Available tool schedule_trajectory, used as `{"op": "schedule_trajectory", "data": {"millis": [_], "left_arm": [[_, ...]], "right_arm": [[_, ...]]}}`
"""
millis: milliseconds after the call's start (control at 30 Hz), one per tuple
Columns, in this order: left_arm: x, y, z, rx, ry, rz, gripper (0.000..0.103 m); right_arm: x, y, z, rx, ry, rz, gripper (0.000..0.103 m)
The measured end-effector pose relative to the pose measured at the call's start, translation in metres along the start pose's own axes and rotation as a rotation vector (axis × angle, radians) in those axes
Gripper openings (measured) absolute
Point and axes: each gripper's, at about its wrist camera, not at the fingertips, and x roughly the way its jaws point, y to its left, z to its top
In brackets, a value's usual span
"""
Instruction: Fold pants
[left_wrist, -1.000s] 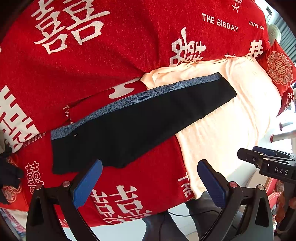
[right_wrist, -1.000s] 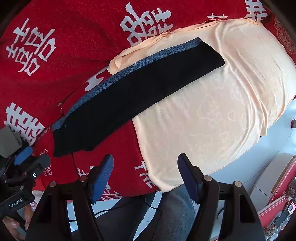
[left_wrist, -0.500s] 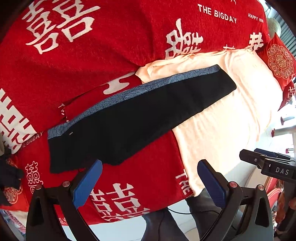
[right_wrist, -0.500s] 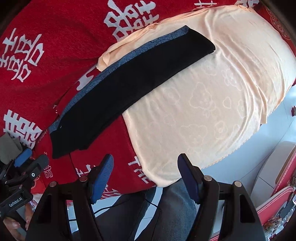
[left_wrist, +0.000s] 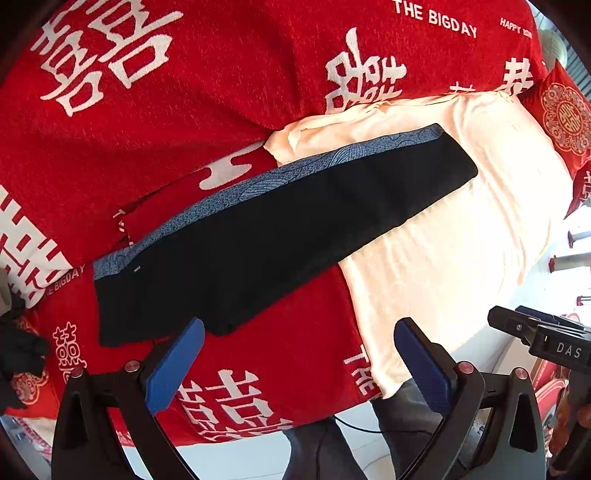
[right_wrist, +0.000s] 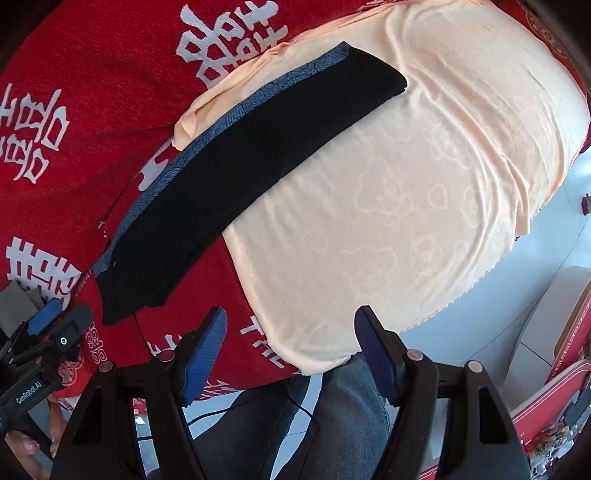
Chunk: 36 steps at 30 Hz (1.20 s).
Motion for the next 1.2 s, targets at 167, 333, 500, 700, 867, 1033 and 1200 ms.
{"op": "schedule_trajectory", "data": {"millis": [167,333,500,700,867,1033,1200], "left_arm": [[0.006,-0.001,-0.002,-0.012,0.020,0.006,0.103],[0.010,-0.006,-0.004,-0.010,0.036,0.011,0.103],[0.010,-0.015,-0.003,0.007,0.038,0.013,0.103],[0.007,-0.027,0.000,0.036,0.033,0.010,0.103],[0.004,-0.033,0.003,0.056,0.029,-0.006,0.103],[0.000,-0.037,0.006,0.065,0.020,-0.035,0.103],[-0.014,-0.035,0.018,0.043,-0.024,-0.066,0.103]], "right_arm": [[0.004,-0.007,0.000,0.003,0.014,-0.007,0.075],[0.005,-0.011,0.001,0.007,0.014,0.001,0.075],[0.004,-0.019,-0.002,0.028,0.009,0.007,0.075],[0.002,-0.033,-0.006,0.064,0.000,0.012,0.075],[0.001,-0.039,-0.007,0.082,-0.004,0.015,0.075],[-0.002,-0.039,-0.002,0.089,-0.016,0.021,0.075],[-0.016,-0.044,0.013,0.103,-0.068,0.040,0.075]]}}
